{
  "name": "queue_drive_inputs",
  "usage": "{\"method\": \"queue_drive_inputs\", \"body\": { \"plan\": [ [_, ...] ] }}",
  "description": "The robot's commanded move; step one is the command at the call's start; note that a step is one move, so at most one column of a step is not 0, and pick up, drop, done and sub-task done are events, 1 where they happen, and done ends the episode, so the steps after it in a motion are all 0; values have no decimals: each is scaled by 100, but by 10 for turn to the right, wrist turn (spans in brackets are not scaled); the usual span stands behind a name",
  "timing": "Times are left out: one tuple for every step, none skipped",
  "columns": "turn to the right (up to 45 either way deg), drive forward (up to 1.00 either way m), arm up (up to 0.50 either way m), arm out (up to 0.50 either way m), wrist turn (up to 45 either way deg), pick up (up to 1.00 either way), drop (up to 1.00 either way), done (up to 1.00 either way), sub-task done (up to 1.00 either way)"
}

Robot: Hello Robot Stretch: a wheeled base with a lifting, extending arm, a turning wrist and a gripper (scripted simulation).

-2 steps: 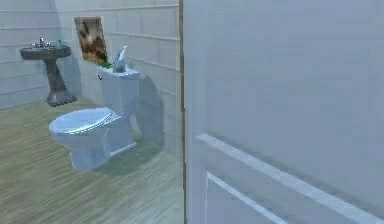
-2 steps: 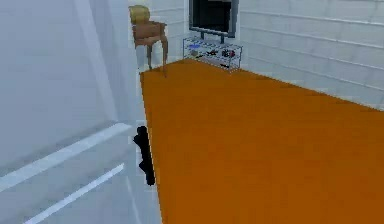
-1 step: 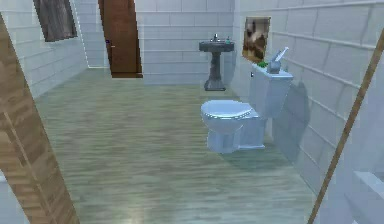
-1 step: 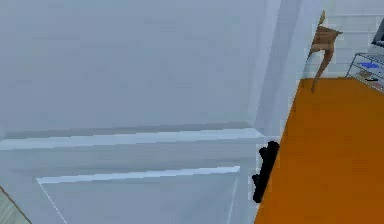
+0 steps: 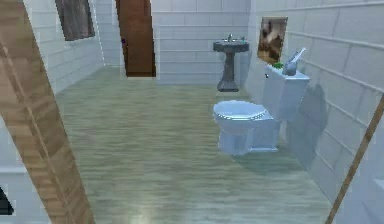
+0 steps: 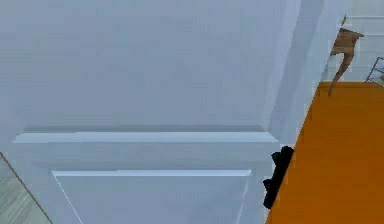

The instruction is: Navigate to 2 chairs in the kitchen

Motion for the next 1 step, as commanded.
{"method": "queue_drive_inputs", "body": {
  "plan": [
    [0,70,0,0,0,0,0,0,0]
  ]
}}
